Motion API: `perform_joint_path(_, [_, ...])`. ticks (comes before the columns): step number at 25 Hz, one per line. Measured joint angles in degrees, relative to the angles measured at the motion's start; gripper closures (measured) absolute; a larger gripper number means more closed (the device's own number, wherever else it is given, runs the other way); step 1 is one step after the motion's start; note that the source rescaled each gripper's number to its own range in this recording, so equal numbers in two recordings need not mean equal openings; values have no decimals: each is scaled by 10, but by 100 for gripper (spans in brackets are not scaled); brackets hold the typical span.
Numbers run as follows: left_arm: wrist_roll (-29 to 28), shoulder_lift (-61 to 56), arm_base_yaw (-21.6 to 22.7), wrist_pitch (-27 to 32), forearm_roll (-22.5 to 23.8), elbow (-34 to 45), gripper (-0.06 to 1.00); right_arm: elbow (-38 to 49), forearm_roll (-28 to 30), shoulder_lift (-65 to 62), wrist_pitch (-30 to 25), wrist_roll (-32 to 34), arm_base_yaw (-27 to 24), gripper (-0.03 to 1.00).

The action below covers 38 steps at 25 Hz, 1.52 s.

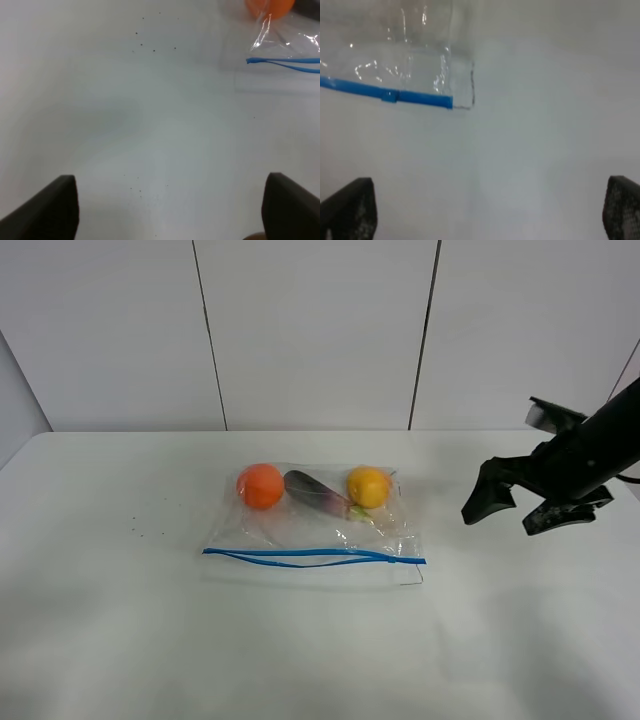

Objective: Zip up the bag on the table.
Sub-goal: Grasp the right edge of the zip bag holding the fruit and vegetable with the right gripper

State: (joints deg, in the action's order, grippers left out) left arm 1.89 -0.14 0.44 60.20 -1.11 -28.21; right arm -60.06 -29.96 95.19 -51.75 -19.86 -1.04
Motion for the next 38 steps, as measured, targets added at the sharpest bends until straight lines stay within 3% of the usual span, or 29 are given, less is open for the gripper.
perform_joint_path(7, [0, 0, 0, 0, 0, 0, -6, 3, -123, 98, 40, -128, 0, -3])
perform_joint_path(10, [0, 0, 0, 0, 0, 0, -6, 3, -210, 131, 36, -205, 0, -3])
perform_joint_path(14, [0, 0, 0, 0, 0, 0, -6, 3, -301, 174, 10, -286, -13, -3])
perform_joint_path(21, [0, 0, 0, 0, 0, 0, -6, 3, -401, 250, -93, -394, -53, -3])
perform_joint_path(38, [0, 0, 0, 0, 0, 0, -6, -46, -433, 336, -140, -435, -29, -3])
